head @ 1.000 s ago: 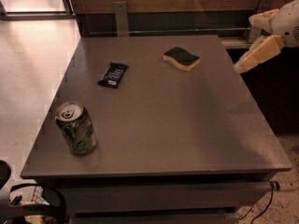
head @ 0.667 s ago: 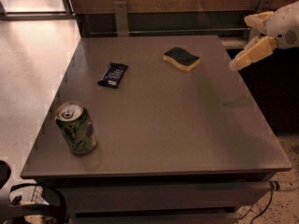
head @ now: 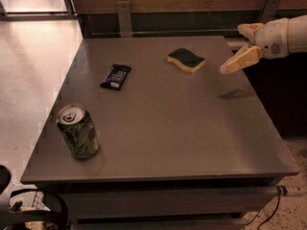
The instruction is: Move sponge near green can
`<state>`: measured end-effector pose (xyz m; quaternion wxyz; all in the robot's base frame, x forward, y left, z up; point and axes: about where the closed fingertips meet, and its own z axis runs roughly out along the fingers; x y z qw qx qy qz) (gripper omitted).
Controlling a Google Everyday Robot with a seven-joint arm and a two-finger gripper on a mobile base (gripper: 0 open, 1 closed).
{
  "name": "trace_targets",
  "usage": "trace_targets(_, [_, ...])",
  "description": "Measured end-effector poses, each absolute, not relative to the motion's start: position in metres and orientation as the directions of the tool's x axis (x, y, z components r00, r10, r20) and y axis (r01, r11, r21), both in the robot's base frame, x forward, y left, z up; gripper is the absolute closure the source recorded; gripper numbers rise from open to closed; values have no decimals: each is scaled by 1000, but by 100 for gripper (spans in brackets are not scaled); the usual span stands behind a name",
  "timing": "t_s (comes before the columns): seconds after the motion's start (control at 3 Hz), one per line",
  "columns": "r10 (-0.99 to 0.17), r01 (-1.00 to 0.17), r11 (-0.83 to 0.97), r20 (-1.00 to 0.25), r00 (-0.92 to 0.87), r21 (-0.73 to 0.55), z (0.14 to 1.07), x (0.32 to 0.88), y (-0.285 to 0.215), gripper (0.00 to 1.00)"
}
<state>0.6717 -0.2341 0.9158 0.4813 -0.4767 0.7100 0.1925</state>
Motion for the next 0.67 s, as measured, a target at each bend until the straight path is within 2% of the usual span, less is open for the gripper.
trace_targets(0.67, [-408, -859, 505, -901, -150, -86, 877, 720, -206, 0])
